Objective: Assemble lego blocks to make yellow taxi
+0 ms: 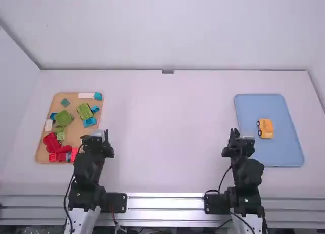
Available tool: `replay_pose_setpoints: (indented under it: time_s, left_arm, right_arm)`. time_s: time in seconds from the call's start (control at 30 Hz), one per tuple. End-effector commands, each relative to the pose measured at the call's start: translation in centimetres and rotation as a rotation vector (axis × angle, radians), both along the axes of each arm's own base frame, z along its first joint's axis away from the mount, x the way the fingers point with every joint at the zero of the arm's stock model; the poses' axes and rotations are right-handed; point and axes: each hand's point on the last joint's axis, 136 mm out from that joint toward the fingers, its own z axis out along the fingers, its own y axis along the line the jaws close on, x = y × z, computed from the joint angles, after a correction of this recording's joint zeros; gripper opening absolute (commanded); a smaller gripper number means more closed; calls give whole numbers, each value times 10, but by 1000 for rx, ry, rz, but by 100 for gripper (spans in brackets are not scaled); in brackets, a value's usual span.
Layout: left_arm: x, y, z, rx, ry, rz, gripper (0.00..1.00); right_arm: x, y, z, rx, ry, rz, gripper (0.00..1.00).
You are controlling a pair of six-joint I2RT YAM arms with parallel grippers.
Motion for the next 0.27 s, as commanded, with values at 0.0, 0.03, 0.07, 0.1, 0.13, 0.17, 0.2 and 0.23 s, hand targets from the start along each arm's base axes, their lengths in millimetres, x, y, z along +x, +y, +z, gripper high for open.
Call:
replay_pose_setpoints:
  time_s: [0.0, 0.03, 0.07, 0.1, 0.13, 0.17, 0.2, 0.23]
  left_arm:
    - [-1, 1, 2, 1, -21, 5, 7]
    - [-1, 1, 5, 1, -33, 5, 6]
    - [-2, 1, 8, 1, -48, 5, 4]
    - [-2, 1, 10, 1, -54, 5, 4]
    - [-2, 1, 12, 1, -65, 5, 3]
    - [-2, 1, 13, 1, -67, 5, 1]
    - [-2, 1, 13, 1, -67, 5, 0]
    - [-2, 1, 13, 1, -67, 5, 0]
  right_arm:
    - [0, -1, -5, 4, 9, -6, 7]
    - [0, -1, -5, 4, 9, -6, 6]
    - [0, -1, -5, 4, 9, -6, 5]
    - [0, -1, -5, 4, 9, -6, 4]
    - [0, -1, -5, 4, 9, -6, 3]
    - [0, -1, -5, 4, 9, -6, 1]
    - [0, -1, -5, 4, 9, -6, 0]
    - [0, -1, -5, 4, 9, -6, 0]
